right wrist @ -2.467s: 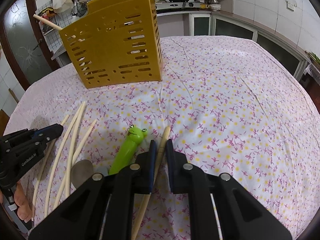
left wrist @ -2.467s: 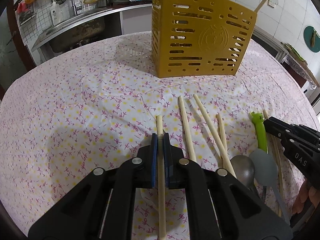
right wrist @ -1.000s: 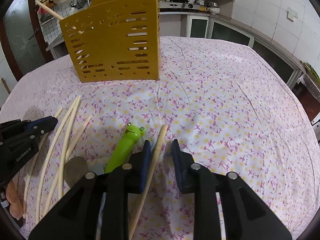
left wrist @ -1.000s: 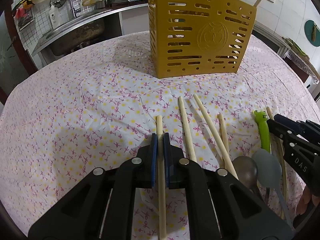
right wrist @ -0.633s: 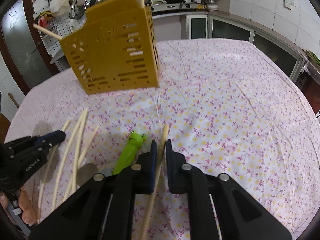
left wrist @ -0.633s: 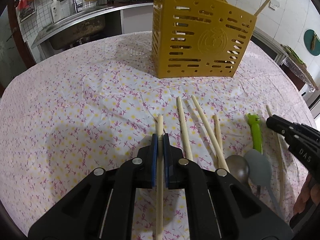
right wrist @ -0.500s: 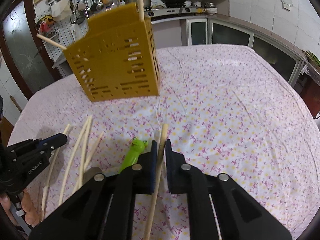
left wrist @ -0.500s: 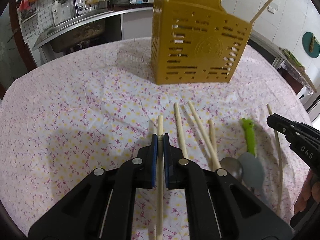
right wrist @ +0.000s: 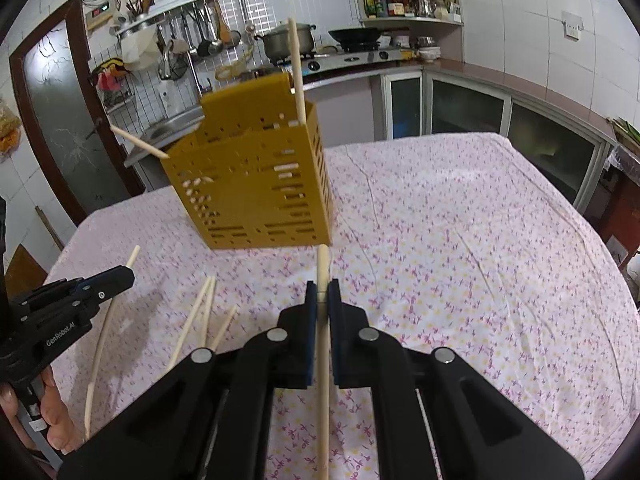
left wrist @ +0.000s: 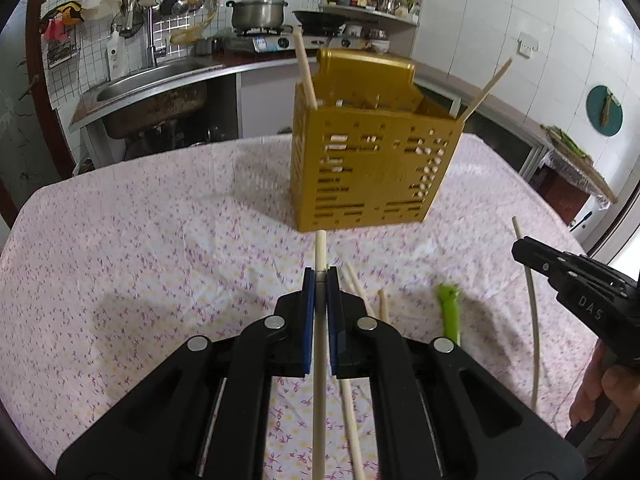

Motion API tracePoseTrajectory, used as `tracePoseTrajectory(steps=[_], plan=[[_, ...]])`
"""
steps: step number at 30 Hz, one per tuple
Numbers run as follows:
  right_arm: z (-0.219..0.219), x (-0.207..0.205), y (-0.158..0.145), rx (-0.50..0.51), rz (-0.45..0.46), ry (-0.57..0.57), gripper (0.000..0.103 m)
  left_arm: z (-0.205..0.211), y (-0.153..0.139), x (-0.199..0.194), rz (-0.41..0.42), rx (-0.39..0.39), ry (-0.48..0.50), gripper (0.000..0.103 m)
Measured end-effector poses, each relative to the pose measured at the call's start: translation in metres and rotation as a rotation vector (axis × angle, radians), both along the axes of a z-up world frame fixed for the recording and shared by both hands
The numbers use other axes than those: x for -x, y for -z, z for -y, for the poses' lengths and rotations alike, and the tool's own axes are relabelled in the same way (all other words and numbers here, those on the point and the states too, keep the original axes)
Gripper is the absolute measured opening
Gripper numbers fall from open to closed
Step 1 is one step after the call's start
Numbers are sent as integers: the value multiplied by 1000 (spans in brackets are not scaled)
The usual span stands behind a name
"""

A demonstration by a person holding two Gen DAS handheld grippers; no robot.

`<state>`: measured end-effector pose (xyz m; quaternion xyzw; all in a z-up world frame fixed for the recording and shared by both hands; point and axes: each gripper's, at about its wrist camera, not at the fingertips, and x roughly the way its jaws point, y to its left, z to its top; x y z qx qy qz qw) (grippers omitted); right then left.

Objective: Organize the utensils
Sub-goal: 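Raise the left tool's chopstick above the yellow holder while the right tool raises its own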

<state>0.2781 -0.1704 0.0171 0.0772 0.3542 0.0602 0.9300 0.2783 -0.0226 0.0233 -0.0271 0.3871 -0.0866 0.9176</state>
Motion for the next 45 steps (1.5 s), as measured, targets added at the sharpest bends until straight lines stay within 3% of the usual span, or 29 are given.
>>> tracePoseTrajectory(steps=[26,45], plan=[[14,5,-70,-59,241,1,6,-2,-66,-6,190,152,34,4],[15,-20,-123,-104,431,-38,6,9,-121,-35,343,168,86,4]])
